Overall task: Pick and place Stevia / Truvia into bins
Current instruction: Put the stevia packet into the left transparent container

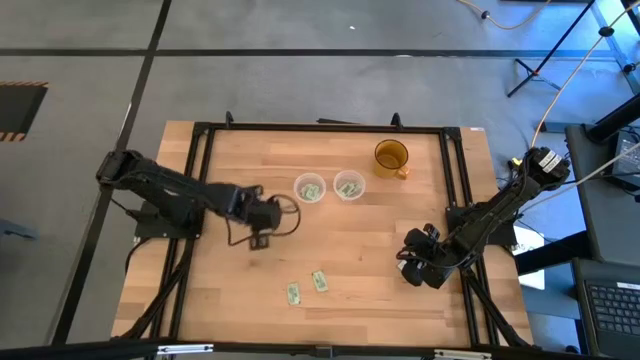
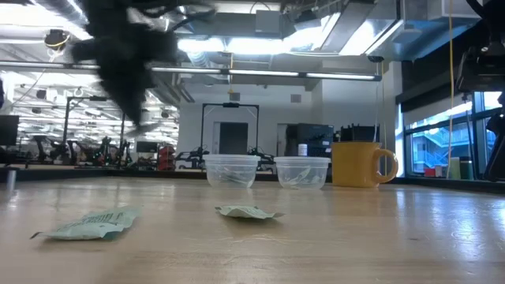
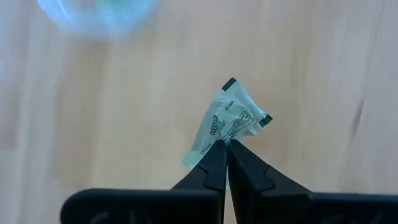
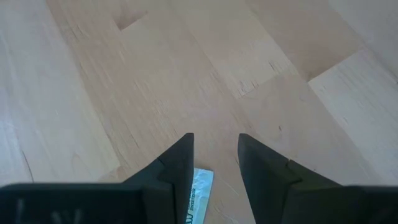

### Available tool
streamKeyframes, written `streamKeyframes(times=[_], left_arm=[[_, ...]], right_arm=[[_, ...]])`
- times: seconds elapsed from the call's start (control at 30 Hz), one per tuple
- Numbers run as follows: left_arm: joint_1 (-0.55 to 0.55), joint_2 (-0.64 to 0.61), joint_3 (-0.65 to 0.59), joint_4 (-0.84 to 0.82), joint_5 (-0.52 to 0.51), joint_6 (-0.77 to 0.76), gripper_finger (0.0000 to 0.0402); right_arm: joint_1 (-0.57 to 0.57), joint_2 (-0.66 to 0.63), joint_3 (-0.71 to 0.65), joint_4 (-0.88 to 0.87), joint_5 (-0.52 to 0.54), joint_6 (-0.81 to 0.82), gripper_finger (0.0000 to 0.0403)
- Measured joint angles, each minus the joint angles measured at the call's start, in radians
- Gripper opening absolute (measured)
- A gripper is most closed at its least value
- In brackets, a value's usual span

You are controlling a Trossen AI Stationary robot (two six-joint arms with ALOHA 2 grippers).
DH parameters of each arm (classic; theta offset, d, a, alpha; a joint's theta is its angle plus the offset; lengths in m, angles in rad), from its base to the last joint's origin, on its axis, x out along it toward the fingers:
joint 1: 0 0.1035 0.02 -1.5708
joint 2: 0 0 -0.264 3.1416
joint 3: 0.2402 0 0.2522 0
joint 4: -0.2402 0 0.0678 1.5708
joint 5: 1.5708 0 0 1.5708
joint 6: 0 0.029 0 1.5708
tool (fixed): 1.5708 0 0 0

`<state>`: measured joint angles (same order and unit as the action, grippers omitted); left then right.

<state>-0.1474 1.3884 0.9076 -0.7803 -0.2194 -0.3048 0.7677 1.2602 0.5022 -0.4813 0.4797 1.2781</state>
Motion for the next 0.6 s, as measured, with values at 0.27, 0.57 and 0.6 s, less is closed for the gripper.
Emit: streamKeyframes(times=[0.27,0.57,0.6], left_arm=[[0.231,0.033,0.019,0.368,0.07,0.317,0.0004],[0.349,0.199,0.019,0.552,0.086,0.432,0.0004],[0.356,0.216,0.019,0.553,0.086,0.437,0.0004]], right_arm=[[0.0,0.0,0.0,0.0,0.0,0.0,0.0128],[0.0,0.0,0.0,0.0,0.0,-0.003,0.0128],[0.0,0.0,0.0,0.0,0.0,-0.004,0.0128]])
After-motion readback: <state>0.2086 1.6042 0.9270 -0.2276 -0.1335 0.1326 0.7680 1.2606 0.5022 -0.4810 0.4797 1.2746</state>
